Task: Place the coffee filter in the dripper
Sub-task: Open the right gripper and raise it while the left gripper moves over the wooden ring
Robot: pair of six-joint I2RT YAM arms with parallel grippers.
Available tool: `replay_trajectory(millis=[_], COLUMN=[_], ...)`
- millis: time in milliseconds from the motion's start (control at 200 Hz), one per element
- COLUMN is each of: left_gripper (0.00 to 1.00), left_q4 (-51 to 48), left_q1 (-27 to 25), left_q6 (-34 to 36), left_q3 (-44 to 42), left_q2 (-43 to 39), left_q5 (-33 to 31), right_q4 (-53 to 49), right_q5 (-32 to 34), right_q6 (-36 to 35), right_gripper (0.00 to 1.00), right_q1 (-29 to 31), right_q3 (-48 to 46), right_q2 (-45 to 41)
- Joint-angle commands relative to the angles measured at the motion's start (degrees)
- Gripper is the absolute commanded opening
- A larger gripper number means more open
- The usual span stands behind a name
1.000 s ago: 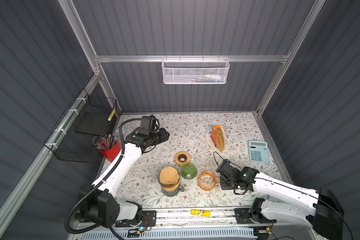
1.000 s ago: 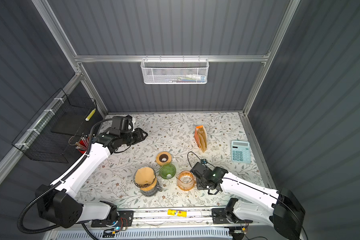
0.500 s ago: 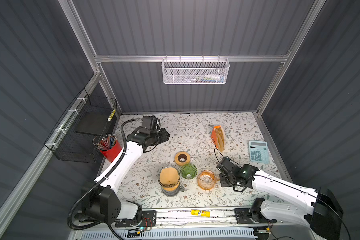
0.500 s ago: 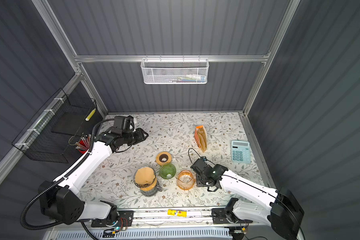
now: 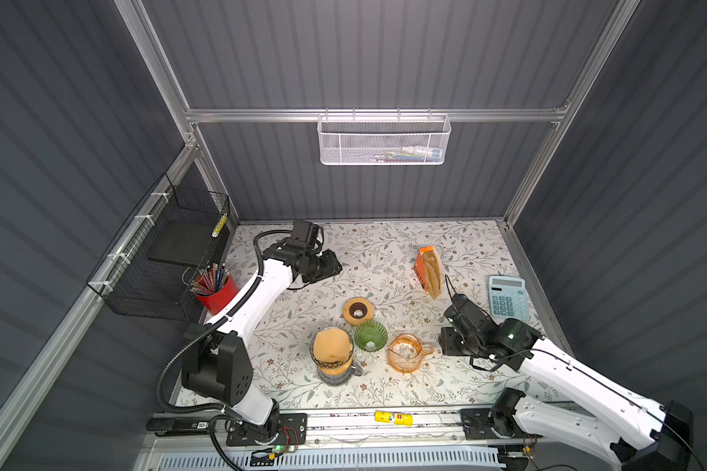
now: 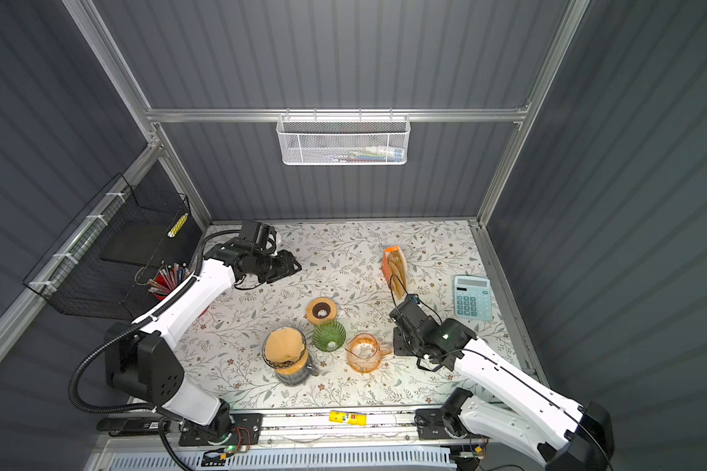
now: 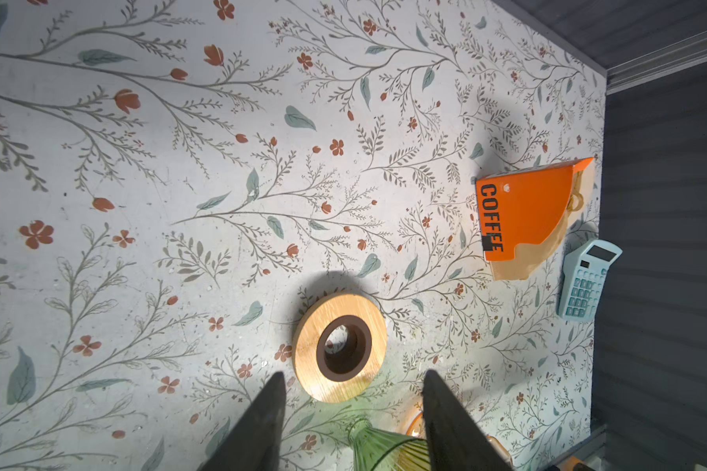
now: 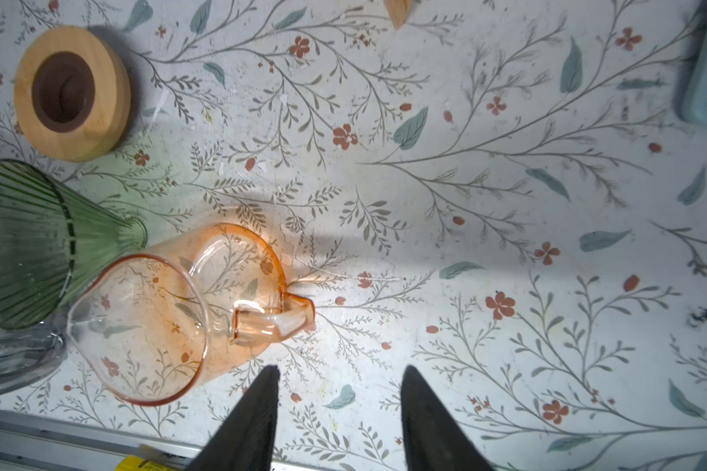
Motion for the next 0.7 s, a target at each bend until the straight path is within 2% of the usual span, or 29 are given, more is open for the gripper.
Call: replay_trajectory(millis=[0,270,695], left_gripper=[0.55,0.55,0.54], left_q4=[-5.00,-6.61,-5.21], left_q1=[-0.47,-3.94,-7.30], left_q6=[3.33,6.28,8.54], left_q3=[3.27,3.33,0.05], left_q2=[3.51,10.48,14.56], left_q5=[2.31,1.64,-2.39], right_q4=[1.06,4.74,6.99], right_q5=[-2.05,-6.36,-9.28], right_q6=[-3.71,-8.01,-7.91], right_gripper=[0.50,0.49,0.48], right_q1=[-1.74,-5.05,-6.77], right_q3=[2.87,6.54,5.40], right_q2=[2.12,6.71,8.15])
